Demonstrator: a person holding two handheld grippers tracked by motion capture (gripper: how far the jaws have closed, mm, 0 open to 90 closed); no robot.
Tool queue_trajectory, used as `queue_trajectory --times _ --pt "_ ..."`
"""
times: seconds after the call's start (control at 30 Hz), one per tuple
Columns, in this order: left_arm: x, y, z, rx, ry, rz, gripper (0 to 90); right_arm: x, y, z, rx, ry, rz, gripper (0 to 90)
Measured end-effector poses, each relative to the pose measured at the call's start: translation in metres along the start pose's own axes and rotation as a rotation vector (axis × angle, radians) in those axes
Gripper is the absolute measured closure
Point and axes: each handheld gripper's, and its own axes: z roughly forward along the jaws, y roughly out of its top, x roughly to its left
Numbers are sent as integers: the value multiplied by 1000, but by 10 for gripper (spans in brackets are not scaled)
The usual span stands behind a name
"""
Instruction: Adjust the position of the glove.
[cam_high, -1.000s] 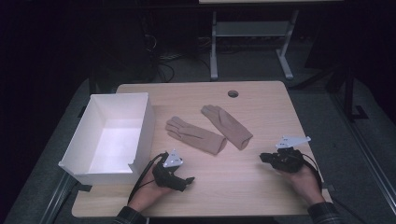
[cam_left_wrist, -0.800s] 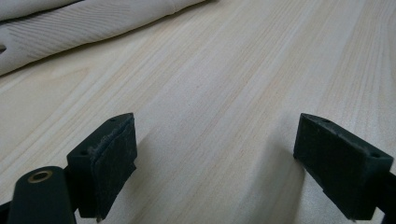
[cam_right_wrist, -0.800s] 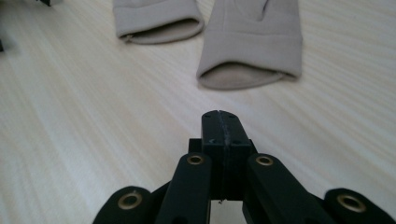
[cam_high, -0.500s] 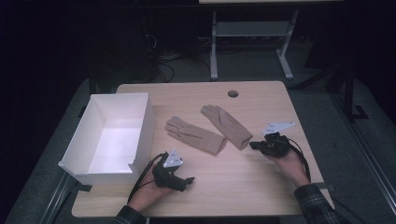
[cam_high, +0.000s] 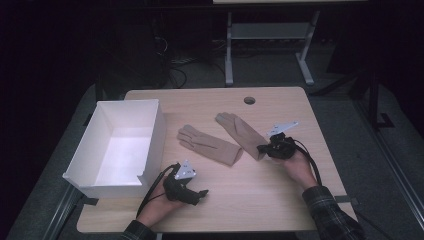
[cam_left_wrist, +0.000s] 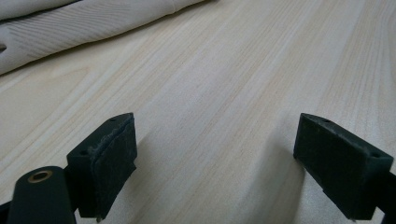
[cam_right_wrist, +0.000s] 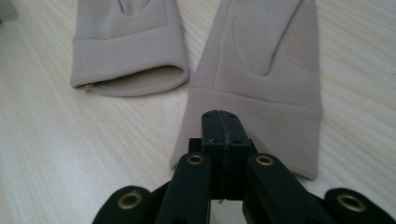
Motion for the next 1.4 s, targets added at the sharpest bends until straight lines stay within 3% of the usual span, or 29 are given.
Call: queue_trajectory --times 0.17,0.43,1.4 --pt "0 0 0 0 -1 4 128 -1 -1 14 32 -6 -10 899" --pt "0 0 0 2 -2 5 128 0 -6 10 56 -6 -12 899" --pt "-1 0 -1 2 -3 6 127 27 -51 -39 132 25 -27 899"
